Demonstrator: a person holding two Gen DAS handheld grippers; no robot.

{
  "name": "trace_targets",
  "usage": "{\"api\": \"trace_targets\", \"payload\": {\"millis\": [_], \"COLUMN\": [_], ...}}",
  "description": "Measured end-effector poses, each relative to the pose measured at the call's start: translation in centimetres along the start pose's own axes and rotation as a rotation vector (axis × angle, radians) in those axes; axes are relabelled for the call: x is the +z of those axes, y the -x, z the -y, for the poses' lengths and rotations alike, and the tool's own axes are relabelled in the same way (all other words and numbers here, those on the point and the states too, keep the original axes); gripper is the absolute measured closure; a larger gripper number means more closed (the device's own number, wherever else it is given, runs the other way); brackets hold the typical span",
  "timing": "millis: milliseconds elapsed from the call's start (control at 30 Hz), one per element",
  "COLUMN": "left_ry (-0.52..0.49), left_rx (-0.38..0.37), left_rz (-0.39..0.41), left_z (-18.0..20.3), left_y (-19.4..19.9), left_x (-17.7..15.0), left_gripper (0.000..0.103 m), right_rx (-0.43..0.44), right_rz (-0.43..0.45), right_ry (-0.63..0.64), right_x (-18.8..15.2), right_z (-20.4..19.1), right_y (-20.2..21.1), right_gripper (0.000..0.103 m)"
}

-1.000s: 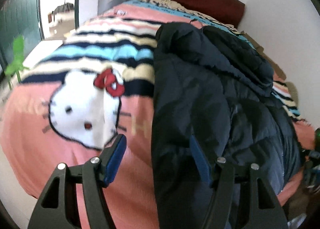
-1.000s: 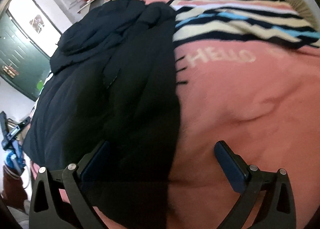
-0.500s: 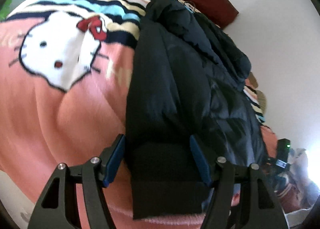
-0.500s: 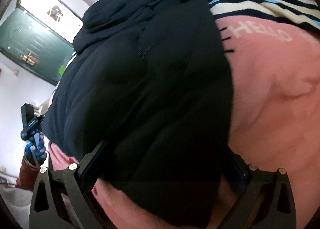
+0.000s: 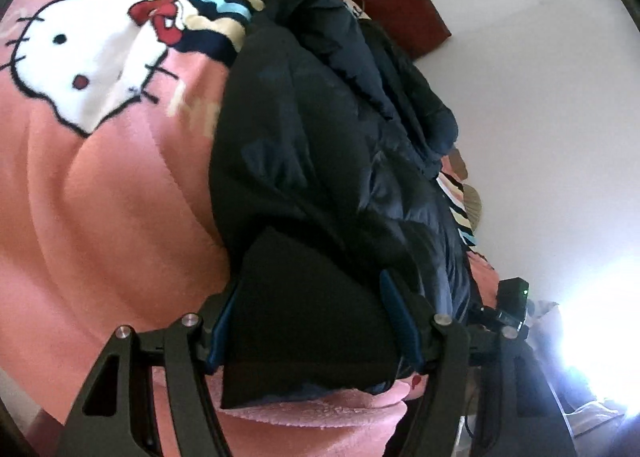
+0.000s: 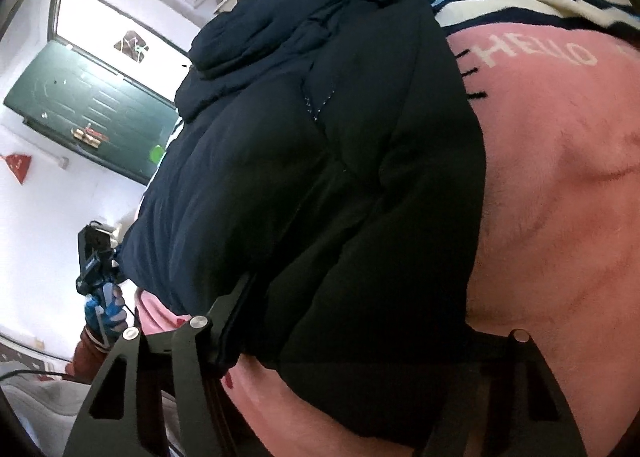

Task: Fold large clothes

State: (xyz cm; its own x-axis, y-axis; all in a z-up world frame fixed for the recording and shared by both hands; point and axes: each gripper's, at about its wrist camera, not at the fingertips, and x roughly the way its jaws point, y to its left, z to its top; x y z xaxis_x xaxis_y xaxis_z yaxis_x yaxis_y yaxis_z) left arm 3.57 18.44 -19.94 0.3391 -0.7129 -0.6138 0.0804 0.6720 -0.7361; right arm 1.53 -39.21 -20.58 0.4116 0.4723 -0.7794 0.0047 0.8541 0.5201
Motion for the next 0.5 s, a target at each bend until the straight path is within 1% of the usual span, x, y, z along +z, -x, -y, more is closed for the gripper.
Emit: {"api": "trace_targets", "payload": {"millis": [100, 167, 267, 333, 400, 500], "left_ry": [0.027, 0.051, 0.094, 0.11, 0.101, 0.093], "left_rx": [0.034, 0.03, -0.02, -0.104, -0.152, -0.158], "left_rz": [0.006, 0.016, 0.001, -0.028, -0.044, -0.043], "left_z": [-1.3, -2.1, -3.1, -3.0, -2.3, -1.6], "left_y": [0.5, 1.0, 0.9, 0.3, -0.4, -0.9], "left_x": [-0.1, -0.3, -0.8, -1.1, -1.3, -1.1], "left_gripper": [0.039, 0.039, 0.039, 0.039, 0.039, 0.039], "right_rx": [-0.007, -0.011, -0.009, -0.008, 0.002, 0.019], "right_rz": [-0.002, -0.002, -0.005, -0.008, -0.008, -0.009], "right_ry": [-0.002, -0.012, -0.017, -0.02, -0.029, -0.037], "right_x": [0.0, 0.0, 0.0, 0.1, 0.2, 0.1], "right_z": [0.0, 0.2, 0.2, 0.2, 0.1, 0.2], "right_y": [-0.3, -0.3, -0.4, -0.5, -0.6, -0.6], "right_gripper": [0.037, 0.037, 0.037, 0.036, 0.036, 0.035]}}
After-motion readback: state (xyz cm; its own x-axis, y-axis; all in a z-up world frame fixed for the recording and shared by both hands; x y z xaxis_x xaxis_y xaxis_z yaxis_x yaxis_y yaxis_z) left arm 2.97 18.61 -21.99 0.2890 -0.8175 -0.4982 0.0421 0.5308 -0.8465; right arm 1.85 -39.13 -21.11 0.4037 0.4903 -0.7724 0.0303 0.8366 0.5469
